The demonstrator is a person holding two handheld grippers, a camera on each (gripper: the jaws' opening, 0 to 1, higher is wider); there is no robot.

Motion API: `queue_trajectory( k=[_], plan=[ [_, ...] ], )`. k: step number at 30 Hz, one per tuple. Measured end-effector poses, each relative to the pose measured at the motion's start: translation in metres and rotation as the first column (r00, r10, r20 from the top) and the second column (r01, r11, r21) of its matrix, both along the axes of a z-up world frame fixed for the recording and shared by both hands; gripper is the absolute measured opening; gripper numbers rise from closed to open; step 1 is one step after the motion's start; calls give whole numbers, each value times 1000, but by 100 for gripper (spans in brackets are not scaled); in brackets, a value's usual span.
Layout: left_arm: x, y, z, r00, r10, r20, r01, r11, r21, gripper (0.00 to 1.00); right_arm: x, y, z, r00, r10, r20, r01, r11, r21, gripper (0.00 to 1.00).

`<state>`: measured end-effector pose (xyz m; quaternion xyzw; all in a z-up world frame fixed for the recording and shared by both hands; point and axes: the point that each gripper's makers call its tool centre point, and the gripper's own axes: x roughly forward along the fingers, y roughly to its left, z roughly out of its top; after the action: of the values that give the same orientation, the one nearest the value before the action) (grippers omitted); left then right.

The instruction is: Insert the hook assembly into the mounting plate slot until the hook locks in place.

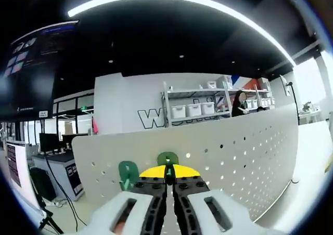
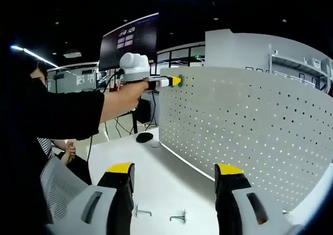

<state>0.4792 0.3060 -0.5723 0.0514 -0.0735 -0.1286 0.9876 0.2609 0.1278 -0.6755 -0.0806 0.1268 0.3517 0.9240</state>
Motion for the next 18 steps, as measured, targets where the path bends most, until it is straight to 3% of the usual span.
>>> queue_trajectory(
  k=[12,15,18],
  plan=[
    [4,1,-3,999,32,41,-34,997,65,2,0,-1,-4,1000,2,-14,-3,1000,-11,59],
    [7,3,-5,995,68,73,-80,981,176,2,1,-2,-3,1000,-3,-11,3,1000,-8,59],
    [8,-1,-5,994,65,87,-81,976,200,3,2,-3,-2,1000,-8,-11,7,1000,-7,59]
  ],
)
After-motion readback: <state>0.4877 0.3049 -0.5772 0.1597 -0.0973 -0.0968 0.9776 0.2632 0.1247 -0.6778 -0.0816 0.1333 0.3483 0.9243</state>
